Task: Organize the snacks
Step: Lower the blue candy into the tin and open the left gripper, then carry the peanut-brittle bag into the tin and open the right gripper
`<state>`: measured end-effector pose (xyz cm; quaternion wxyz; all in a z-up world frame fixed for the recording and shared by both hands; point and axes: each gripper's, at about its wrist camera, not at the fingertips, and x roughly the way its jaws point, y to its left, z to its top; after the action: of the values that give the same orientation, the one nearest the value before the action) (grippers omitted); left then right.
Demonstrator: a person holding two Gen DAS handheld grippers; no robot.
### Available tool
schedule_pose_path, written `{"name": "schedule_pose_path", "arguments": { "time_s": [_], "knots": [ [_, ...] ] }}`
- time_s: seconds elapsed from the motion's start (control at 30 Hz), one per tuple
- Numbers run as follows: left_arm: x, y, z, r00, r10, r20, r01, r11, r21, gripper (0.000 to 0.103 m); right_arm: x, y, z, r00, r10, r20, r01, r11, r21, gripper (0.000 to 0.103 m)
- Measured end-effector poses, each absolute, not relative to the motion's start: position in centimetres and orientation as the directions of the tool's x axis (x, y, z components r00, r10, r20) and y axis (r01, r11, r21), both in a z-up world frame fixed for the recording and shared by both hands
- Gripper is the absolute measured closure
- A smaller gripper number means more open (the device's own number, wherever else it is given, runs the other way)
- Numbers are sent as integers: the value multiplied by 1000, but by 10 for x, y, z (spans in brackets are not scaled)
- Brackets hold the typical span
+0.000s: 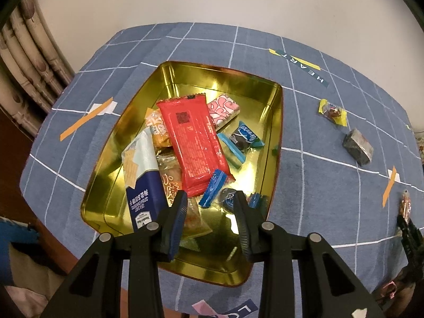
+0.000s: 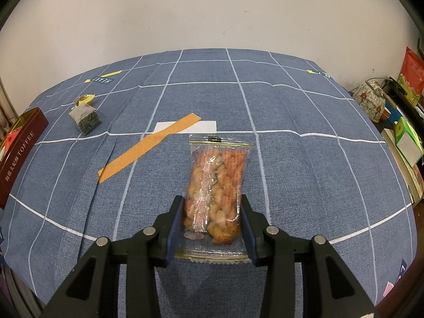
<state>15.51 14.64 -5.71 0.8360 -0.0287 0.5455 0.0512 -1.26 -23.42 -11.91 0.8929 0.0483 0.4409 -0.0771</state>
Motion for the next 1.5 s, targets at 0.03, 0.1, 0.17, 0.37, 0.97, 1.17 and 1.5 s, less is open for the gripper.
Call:
{"name": "schedule_pose_path", "arguments": {
  "time_s": [0.03, 0.1, 0.17, 0.37, 0.97, 1.17, 1.5],
  "knots": [
    [154, 146, -56, 405, 64, -912, -118, 993, 17, 71, -13, -234, -119, 599, -95, -795, 180, 983, 18, 61],
    [150, 144, -52, 419, 83, -904, -119, 992, 36, 69, -13, -234, -119, 599, -96, -795, 180, 983, 17, 61],
    [145, 143, -47, 434, 109, -894, -125, 990, 60, 68, -13, -234, -119, 599, -96, -795, 182, 983, 19, 61],
    [124, 142, -31, 467, 177, -867, -156, 981, 116, 60, -12, -236, -117, 589, -94, -803, 187, 982, 22, 63],
    [85, 146, -7, 529, 295, -795, -207, 954, 217, 45, -16, -211, -108, 567, -29, -823, 154, 986, 72, 64],
    [81, 151, -7, 529, 292, -797, -217, 954, 205, 44, -18, -188, -95, 571, 14, -821, 115, 989, 97, 64],
    [77, 190, 0, 514, 383, -767, -365, 907, 208, 43, -11, -130, -59, 587, 121, -801, 2, 989, 151, 63]
  ]
}}
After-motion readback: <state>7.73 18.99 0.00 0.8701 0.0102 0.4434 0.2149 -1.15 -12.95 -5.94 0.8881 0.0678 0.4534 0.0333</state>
